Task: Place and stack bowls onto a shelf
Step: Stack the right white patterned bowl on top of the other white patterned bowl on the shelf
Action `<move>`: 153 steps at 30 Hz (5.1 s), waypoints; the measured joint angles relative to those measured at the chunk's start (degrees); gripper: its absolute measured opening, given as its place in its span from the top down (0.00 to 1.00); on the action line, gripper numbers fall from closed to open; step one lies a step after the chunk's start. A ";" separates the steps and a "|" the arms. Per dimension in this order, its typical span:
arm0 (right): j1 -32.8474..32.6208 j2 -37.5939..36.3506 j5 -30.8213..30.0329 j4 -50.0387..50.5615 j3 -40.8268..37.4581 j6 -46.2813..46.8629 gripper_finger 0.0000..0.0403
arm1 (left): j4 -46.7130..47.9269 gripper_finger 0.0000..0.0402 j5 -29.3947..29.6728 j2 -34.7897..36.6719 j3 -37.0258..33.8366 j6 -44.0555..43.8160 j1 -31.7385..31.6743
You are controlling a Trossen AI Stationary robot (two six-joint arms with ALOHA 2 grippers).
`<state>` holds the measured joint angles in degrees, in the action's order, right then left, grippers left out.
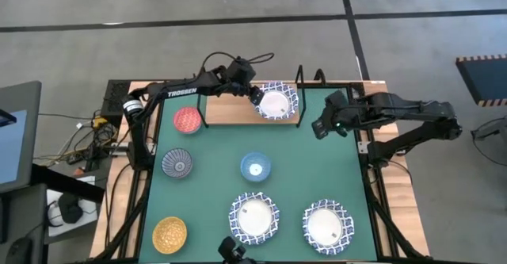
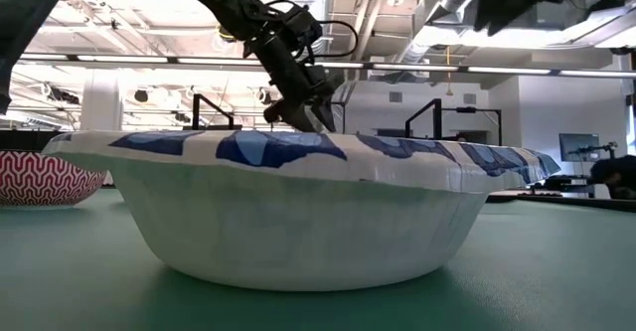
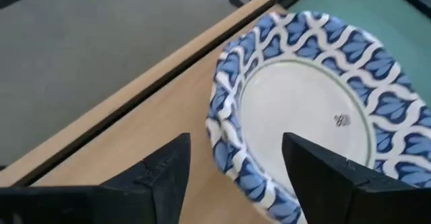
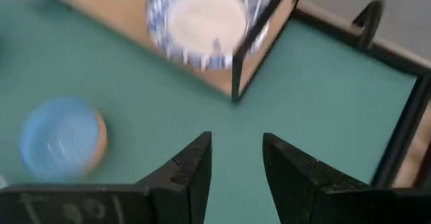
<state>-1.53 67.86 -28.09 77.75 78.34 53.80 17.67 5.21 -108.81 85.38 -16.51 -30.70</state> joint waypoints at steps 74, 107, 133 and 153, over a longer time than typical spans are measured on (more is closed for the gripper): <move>-31.04 13.38 36.50 -20.73 -26.65 34.88 0.89 | 8.37 0.49 -18.07 18.75 -0.24 22.75 8.23; 2.37 0.83 2.52 -22.02 -11.85 -7.07 0.94 | 9.30 0.49 -3.09 18.71 -0.26 15.15 12.42; 27.05 12.21 3.21 -56.00 -10.57 -58.86 0.92 | 24.07 0.49 6.55 20.02 -0.31 5.26 16.27; 29.47 12.94 8.88 -51.67 -10.57 -52.56 0.89 | 23.84 0.49 6.82 20.02 -0.31 4.39 17.27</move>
<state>27.94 80.79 -19.21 26.07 67.77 1.24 41.51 12.04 -88.79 85.08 -12.12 -13.43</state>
